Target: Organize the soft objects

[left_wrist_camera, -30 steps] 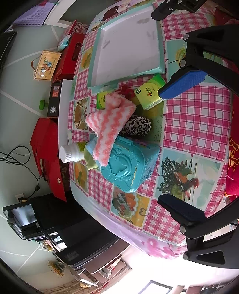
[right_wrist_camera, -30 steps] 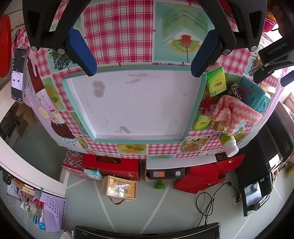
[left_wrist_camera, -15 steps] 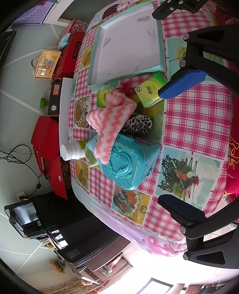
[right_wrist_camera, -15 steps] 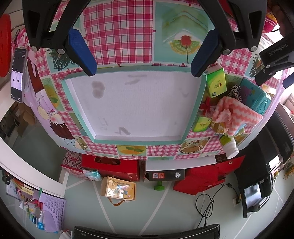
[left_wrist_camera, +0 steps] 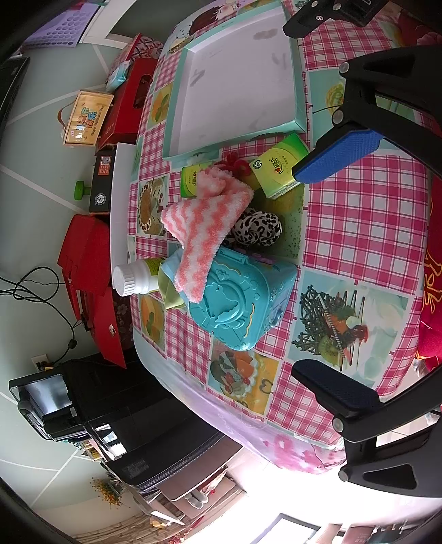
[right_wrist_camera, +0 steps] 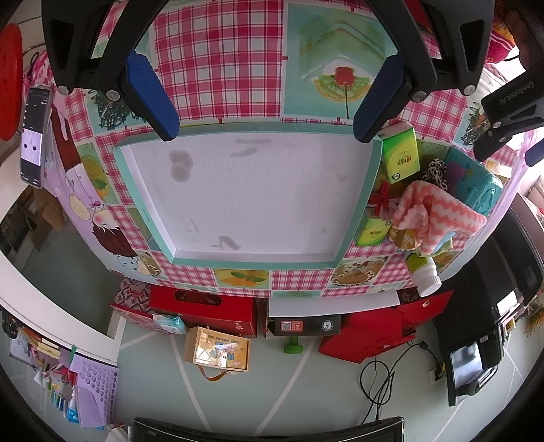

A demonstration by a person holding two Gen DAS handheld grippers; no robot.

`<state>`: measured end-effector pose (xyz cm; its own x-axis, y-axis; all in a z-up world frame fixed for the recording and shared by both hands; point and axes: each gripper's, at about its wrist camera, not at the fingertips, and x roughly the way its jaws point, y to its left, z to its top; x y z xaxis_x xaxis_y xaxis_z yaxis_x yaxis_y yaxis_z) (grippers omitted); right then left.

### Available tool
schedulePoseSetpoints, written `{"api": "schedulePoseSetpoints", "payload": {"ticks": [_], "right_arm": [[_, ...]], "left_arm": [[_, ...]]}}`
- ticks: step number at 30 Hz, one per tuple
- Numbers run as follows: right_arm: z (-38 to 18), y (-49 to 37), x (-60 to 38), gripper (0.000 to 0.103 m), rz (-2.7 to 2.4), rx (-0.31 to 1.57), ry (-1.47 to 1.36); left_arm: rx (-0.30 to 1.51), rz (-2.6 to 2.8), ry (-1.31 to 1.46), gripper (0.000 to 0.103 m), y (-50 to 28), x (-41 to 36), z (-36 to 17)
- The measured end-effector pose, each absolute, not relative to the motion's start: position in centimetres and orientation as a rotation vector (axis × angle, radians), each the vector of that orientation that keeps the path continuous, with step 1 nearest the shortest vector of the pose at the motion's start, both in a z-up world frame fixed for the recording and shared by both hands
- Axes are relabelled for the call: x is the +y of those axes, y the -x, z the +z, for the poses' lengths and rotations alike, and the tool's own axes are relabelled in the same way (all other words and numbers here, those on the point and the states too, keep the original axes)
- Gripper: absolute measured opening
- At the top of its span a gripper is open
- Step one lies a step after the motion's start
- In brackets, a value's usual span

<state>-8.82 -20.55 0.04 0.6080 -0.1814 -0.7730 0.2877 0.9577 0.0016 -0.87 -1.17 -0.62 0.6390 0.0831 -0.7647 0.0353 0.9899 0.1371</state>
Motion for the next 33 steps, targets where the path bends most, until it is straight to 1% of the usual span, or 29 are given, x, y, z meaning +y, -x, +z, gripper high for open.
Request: {"api": "schedulePoseSetpoints", "payload": {"ticks": [33], "right_arm": [[0.00,8.86,-20.64,0.103,-0.270,0.883,-0.144]], "left_arm": [[0.887,0.021,-0.129,0.103,0.87,-0.83,-0.61]]}}
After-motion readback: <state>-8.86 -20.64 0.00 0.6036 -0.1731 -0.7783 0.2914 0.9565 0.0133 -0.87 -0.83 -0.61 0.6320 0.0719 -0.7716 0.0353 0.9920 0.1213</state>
